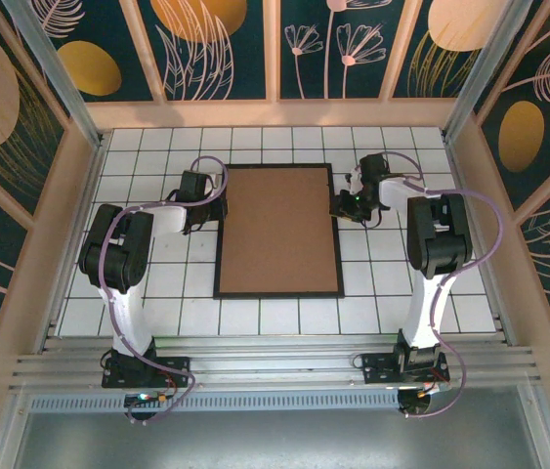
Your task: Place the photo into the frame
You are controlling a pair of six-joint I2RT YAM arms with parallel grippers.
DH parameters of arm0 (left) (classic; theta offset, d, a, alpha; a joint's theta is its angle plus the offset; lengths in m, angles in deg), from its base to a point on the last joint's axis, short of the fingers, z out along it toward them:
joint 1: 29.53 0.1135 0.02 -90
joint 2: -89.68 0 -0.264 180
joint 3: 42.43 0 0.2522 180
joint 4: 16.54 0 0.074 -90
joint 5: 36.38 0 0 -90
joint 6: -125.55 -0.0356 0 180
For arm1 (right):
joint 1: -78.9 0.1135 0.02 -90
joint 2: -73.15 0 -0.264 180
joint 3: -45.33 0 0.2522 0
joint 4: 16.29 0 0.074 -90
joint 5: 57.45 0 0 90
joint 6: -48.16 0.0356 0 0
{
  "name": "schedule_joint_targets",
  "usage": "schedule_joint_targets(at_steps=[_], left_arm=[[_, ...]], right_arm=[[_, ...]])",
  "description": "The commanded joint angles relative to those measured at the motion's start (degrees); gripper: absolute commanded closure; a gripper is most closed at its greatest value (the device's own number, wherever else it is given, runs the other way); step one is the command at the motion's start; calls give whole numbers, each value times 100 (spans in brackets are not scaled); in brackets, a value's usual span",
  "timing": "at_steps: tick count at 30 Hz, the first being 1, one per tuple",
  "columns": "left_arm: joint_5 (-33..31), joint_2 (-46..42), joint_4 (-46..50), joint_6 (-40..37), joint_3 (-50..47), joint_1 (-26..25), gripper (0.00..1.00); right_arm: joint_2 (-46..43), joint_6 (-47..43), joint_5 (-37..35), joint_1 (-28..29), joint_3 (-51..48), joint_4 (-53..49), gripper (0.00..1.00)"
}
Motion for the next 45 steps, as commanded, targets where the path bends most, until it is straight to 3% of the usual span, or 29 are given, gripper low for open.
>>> schedule_joint_targets(at_steps=[1, 18, 24, 31, 38, 45], left_arm=[[89, 212, 450, -239, -47, -124, 84], [64, 200, 476, -238, -37, -117, 84], [-104, 202, 537, -244, -20, -122, 84], [-167, 197, 562, -239, -14, -124, 84], [-145, 192, 556, -221, -22, -117, 84], [-154, 166, 555, -226, -36, -120, 84]], right_arm=[[277, -101, -213, 228, 112, -210, 62], [582, -133, -2060, 1025, 341, -947, 61], [-683, -26, -1541, 651, 115, -777, 53], [-1852, 207, -777, 312, -1238, -821, 58], [-1989, 169, -316, 409, -1939, -791, 63], [-1852, 83, -390, 444, -2113, -772, 66]])
